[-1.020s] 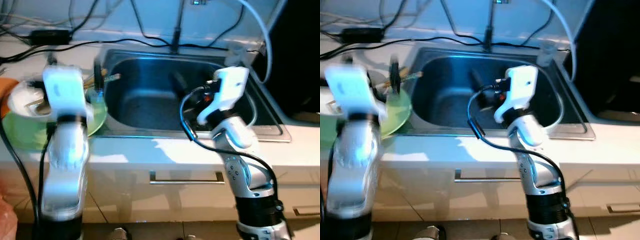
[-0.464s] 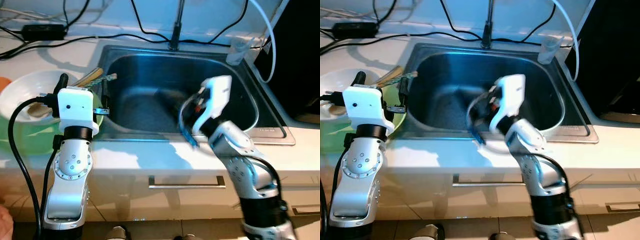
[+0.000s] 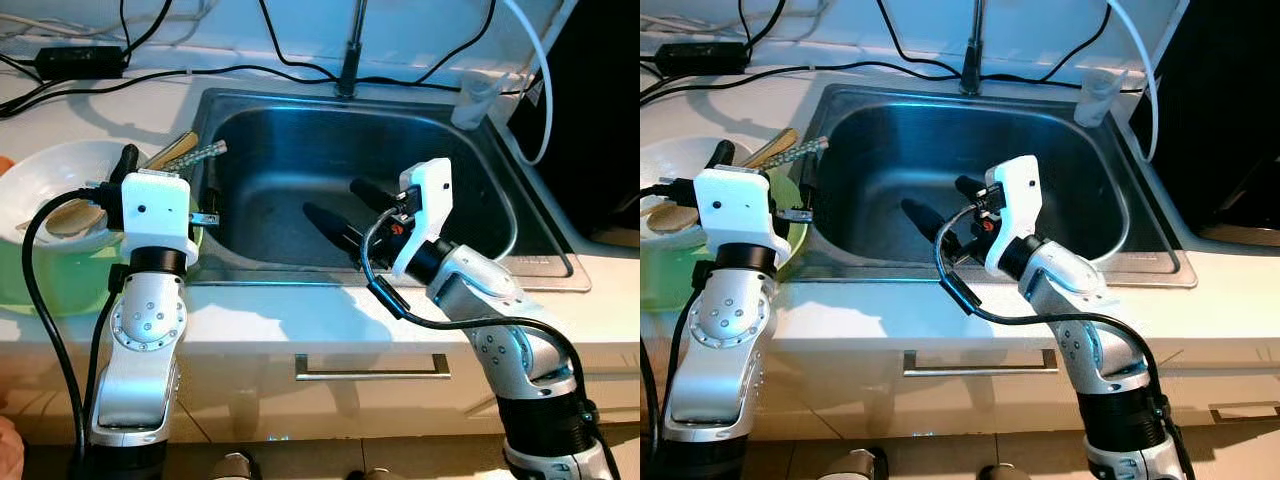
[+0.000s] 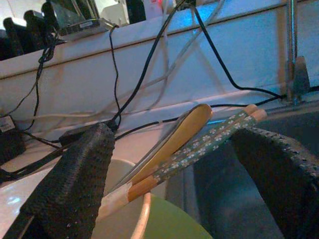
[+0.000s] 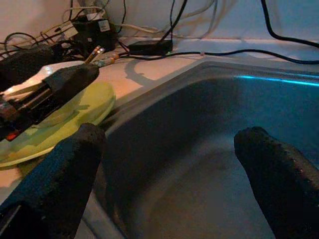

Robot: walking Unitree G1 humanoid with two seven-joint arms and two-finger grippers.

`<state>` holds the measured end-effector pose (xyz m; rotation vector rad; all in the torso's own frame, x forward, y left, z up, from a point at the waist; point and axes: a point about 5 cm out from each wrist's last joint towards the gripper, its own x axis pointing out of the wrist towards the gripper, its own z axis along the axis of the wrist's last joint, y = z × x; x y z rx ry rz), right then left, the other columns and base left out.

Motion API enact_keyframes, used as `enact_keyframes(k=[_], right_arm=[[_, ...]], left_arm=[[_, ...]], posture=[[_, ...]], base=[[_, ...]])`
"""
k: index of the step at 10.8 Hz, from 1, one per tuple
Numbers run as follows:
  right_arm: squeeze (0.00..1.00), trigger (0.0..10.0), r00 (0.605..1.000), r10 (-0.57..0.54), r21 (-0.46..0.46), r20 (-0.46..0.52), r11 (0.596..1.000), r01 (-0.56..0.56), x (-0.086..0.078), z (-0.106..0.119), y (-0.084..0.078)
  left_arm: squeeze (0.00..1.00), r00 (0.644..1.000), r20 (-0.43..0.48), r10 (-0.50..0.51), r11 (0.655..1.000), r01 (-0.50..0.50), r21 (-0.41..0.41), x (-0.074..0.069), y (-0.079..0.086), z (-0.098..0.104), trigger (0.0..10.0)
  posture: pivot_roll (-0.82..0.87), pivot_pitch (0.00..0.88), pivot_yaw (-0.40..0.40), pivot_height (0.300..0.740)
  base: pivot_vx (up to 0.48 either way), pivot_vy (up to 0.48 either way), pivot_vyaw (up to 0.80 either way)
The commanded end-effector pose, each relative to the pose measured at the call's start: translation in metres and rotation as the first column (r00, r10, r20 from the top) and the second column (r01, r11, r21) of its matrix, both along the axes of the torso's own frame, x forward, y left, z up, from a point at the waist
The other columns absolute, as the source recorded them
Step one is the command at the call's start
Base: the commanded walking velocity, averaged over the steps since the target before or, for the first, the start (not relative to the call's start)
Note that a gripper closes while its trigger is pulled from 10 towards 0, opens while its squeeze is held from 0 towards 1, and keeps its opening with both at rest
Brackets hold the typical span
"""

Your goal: Kitchen organization

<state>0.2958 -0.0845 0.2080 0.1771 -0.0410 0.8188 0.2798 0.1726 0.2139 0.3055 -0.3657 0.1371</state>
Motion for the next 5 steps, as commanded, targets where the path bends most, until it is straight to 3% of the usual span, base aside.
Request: enact_keyframes(k=[1,4,5], right_arm=[[0.0,10.0,1.0,0.015,0.001,0.012,1.0,-0.015,-0.0043,0.0033,-0.0024],[0.0,10.0,0.996,0.087,0.004,0.007,0.996,-0.087,-0.0102,0.0051,-0.0011],[0.0,10.0,0.996,0.092,-0.003,0.008,0.996,-0.092,-0.0102,0.0052,-0.0021]], left_arm=[[0.0,1.0,0.007,0.005,1.0,-0.005,0.008,0.0021,0.0002,0.0031,10.0],[0.01,1.0,-0.01,0.013,1.0,-0.013,0.007,0.004,0.0031,0.003,10.0],[0.47,0.999,-0.03,0.013,1.0,-0.013,0.001,0.0044,0.0039,-0.0003,10.0]], posture=[[0.01,0.13,-0.091,0.74],[0.01,0.132,-0.098,0.74],[0.01,0.132,-0.1,0.74]], base=[[0.0,0.0,0.0],[0.0,0.0,0.0],[0.0,0.0,0.0]])
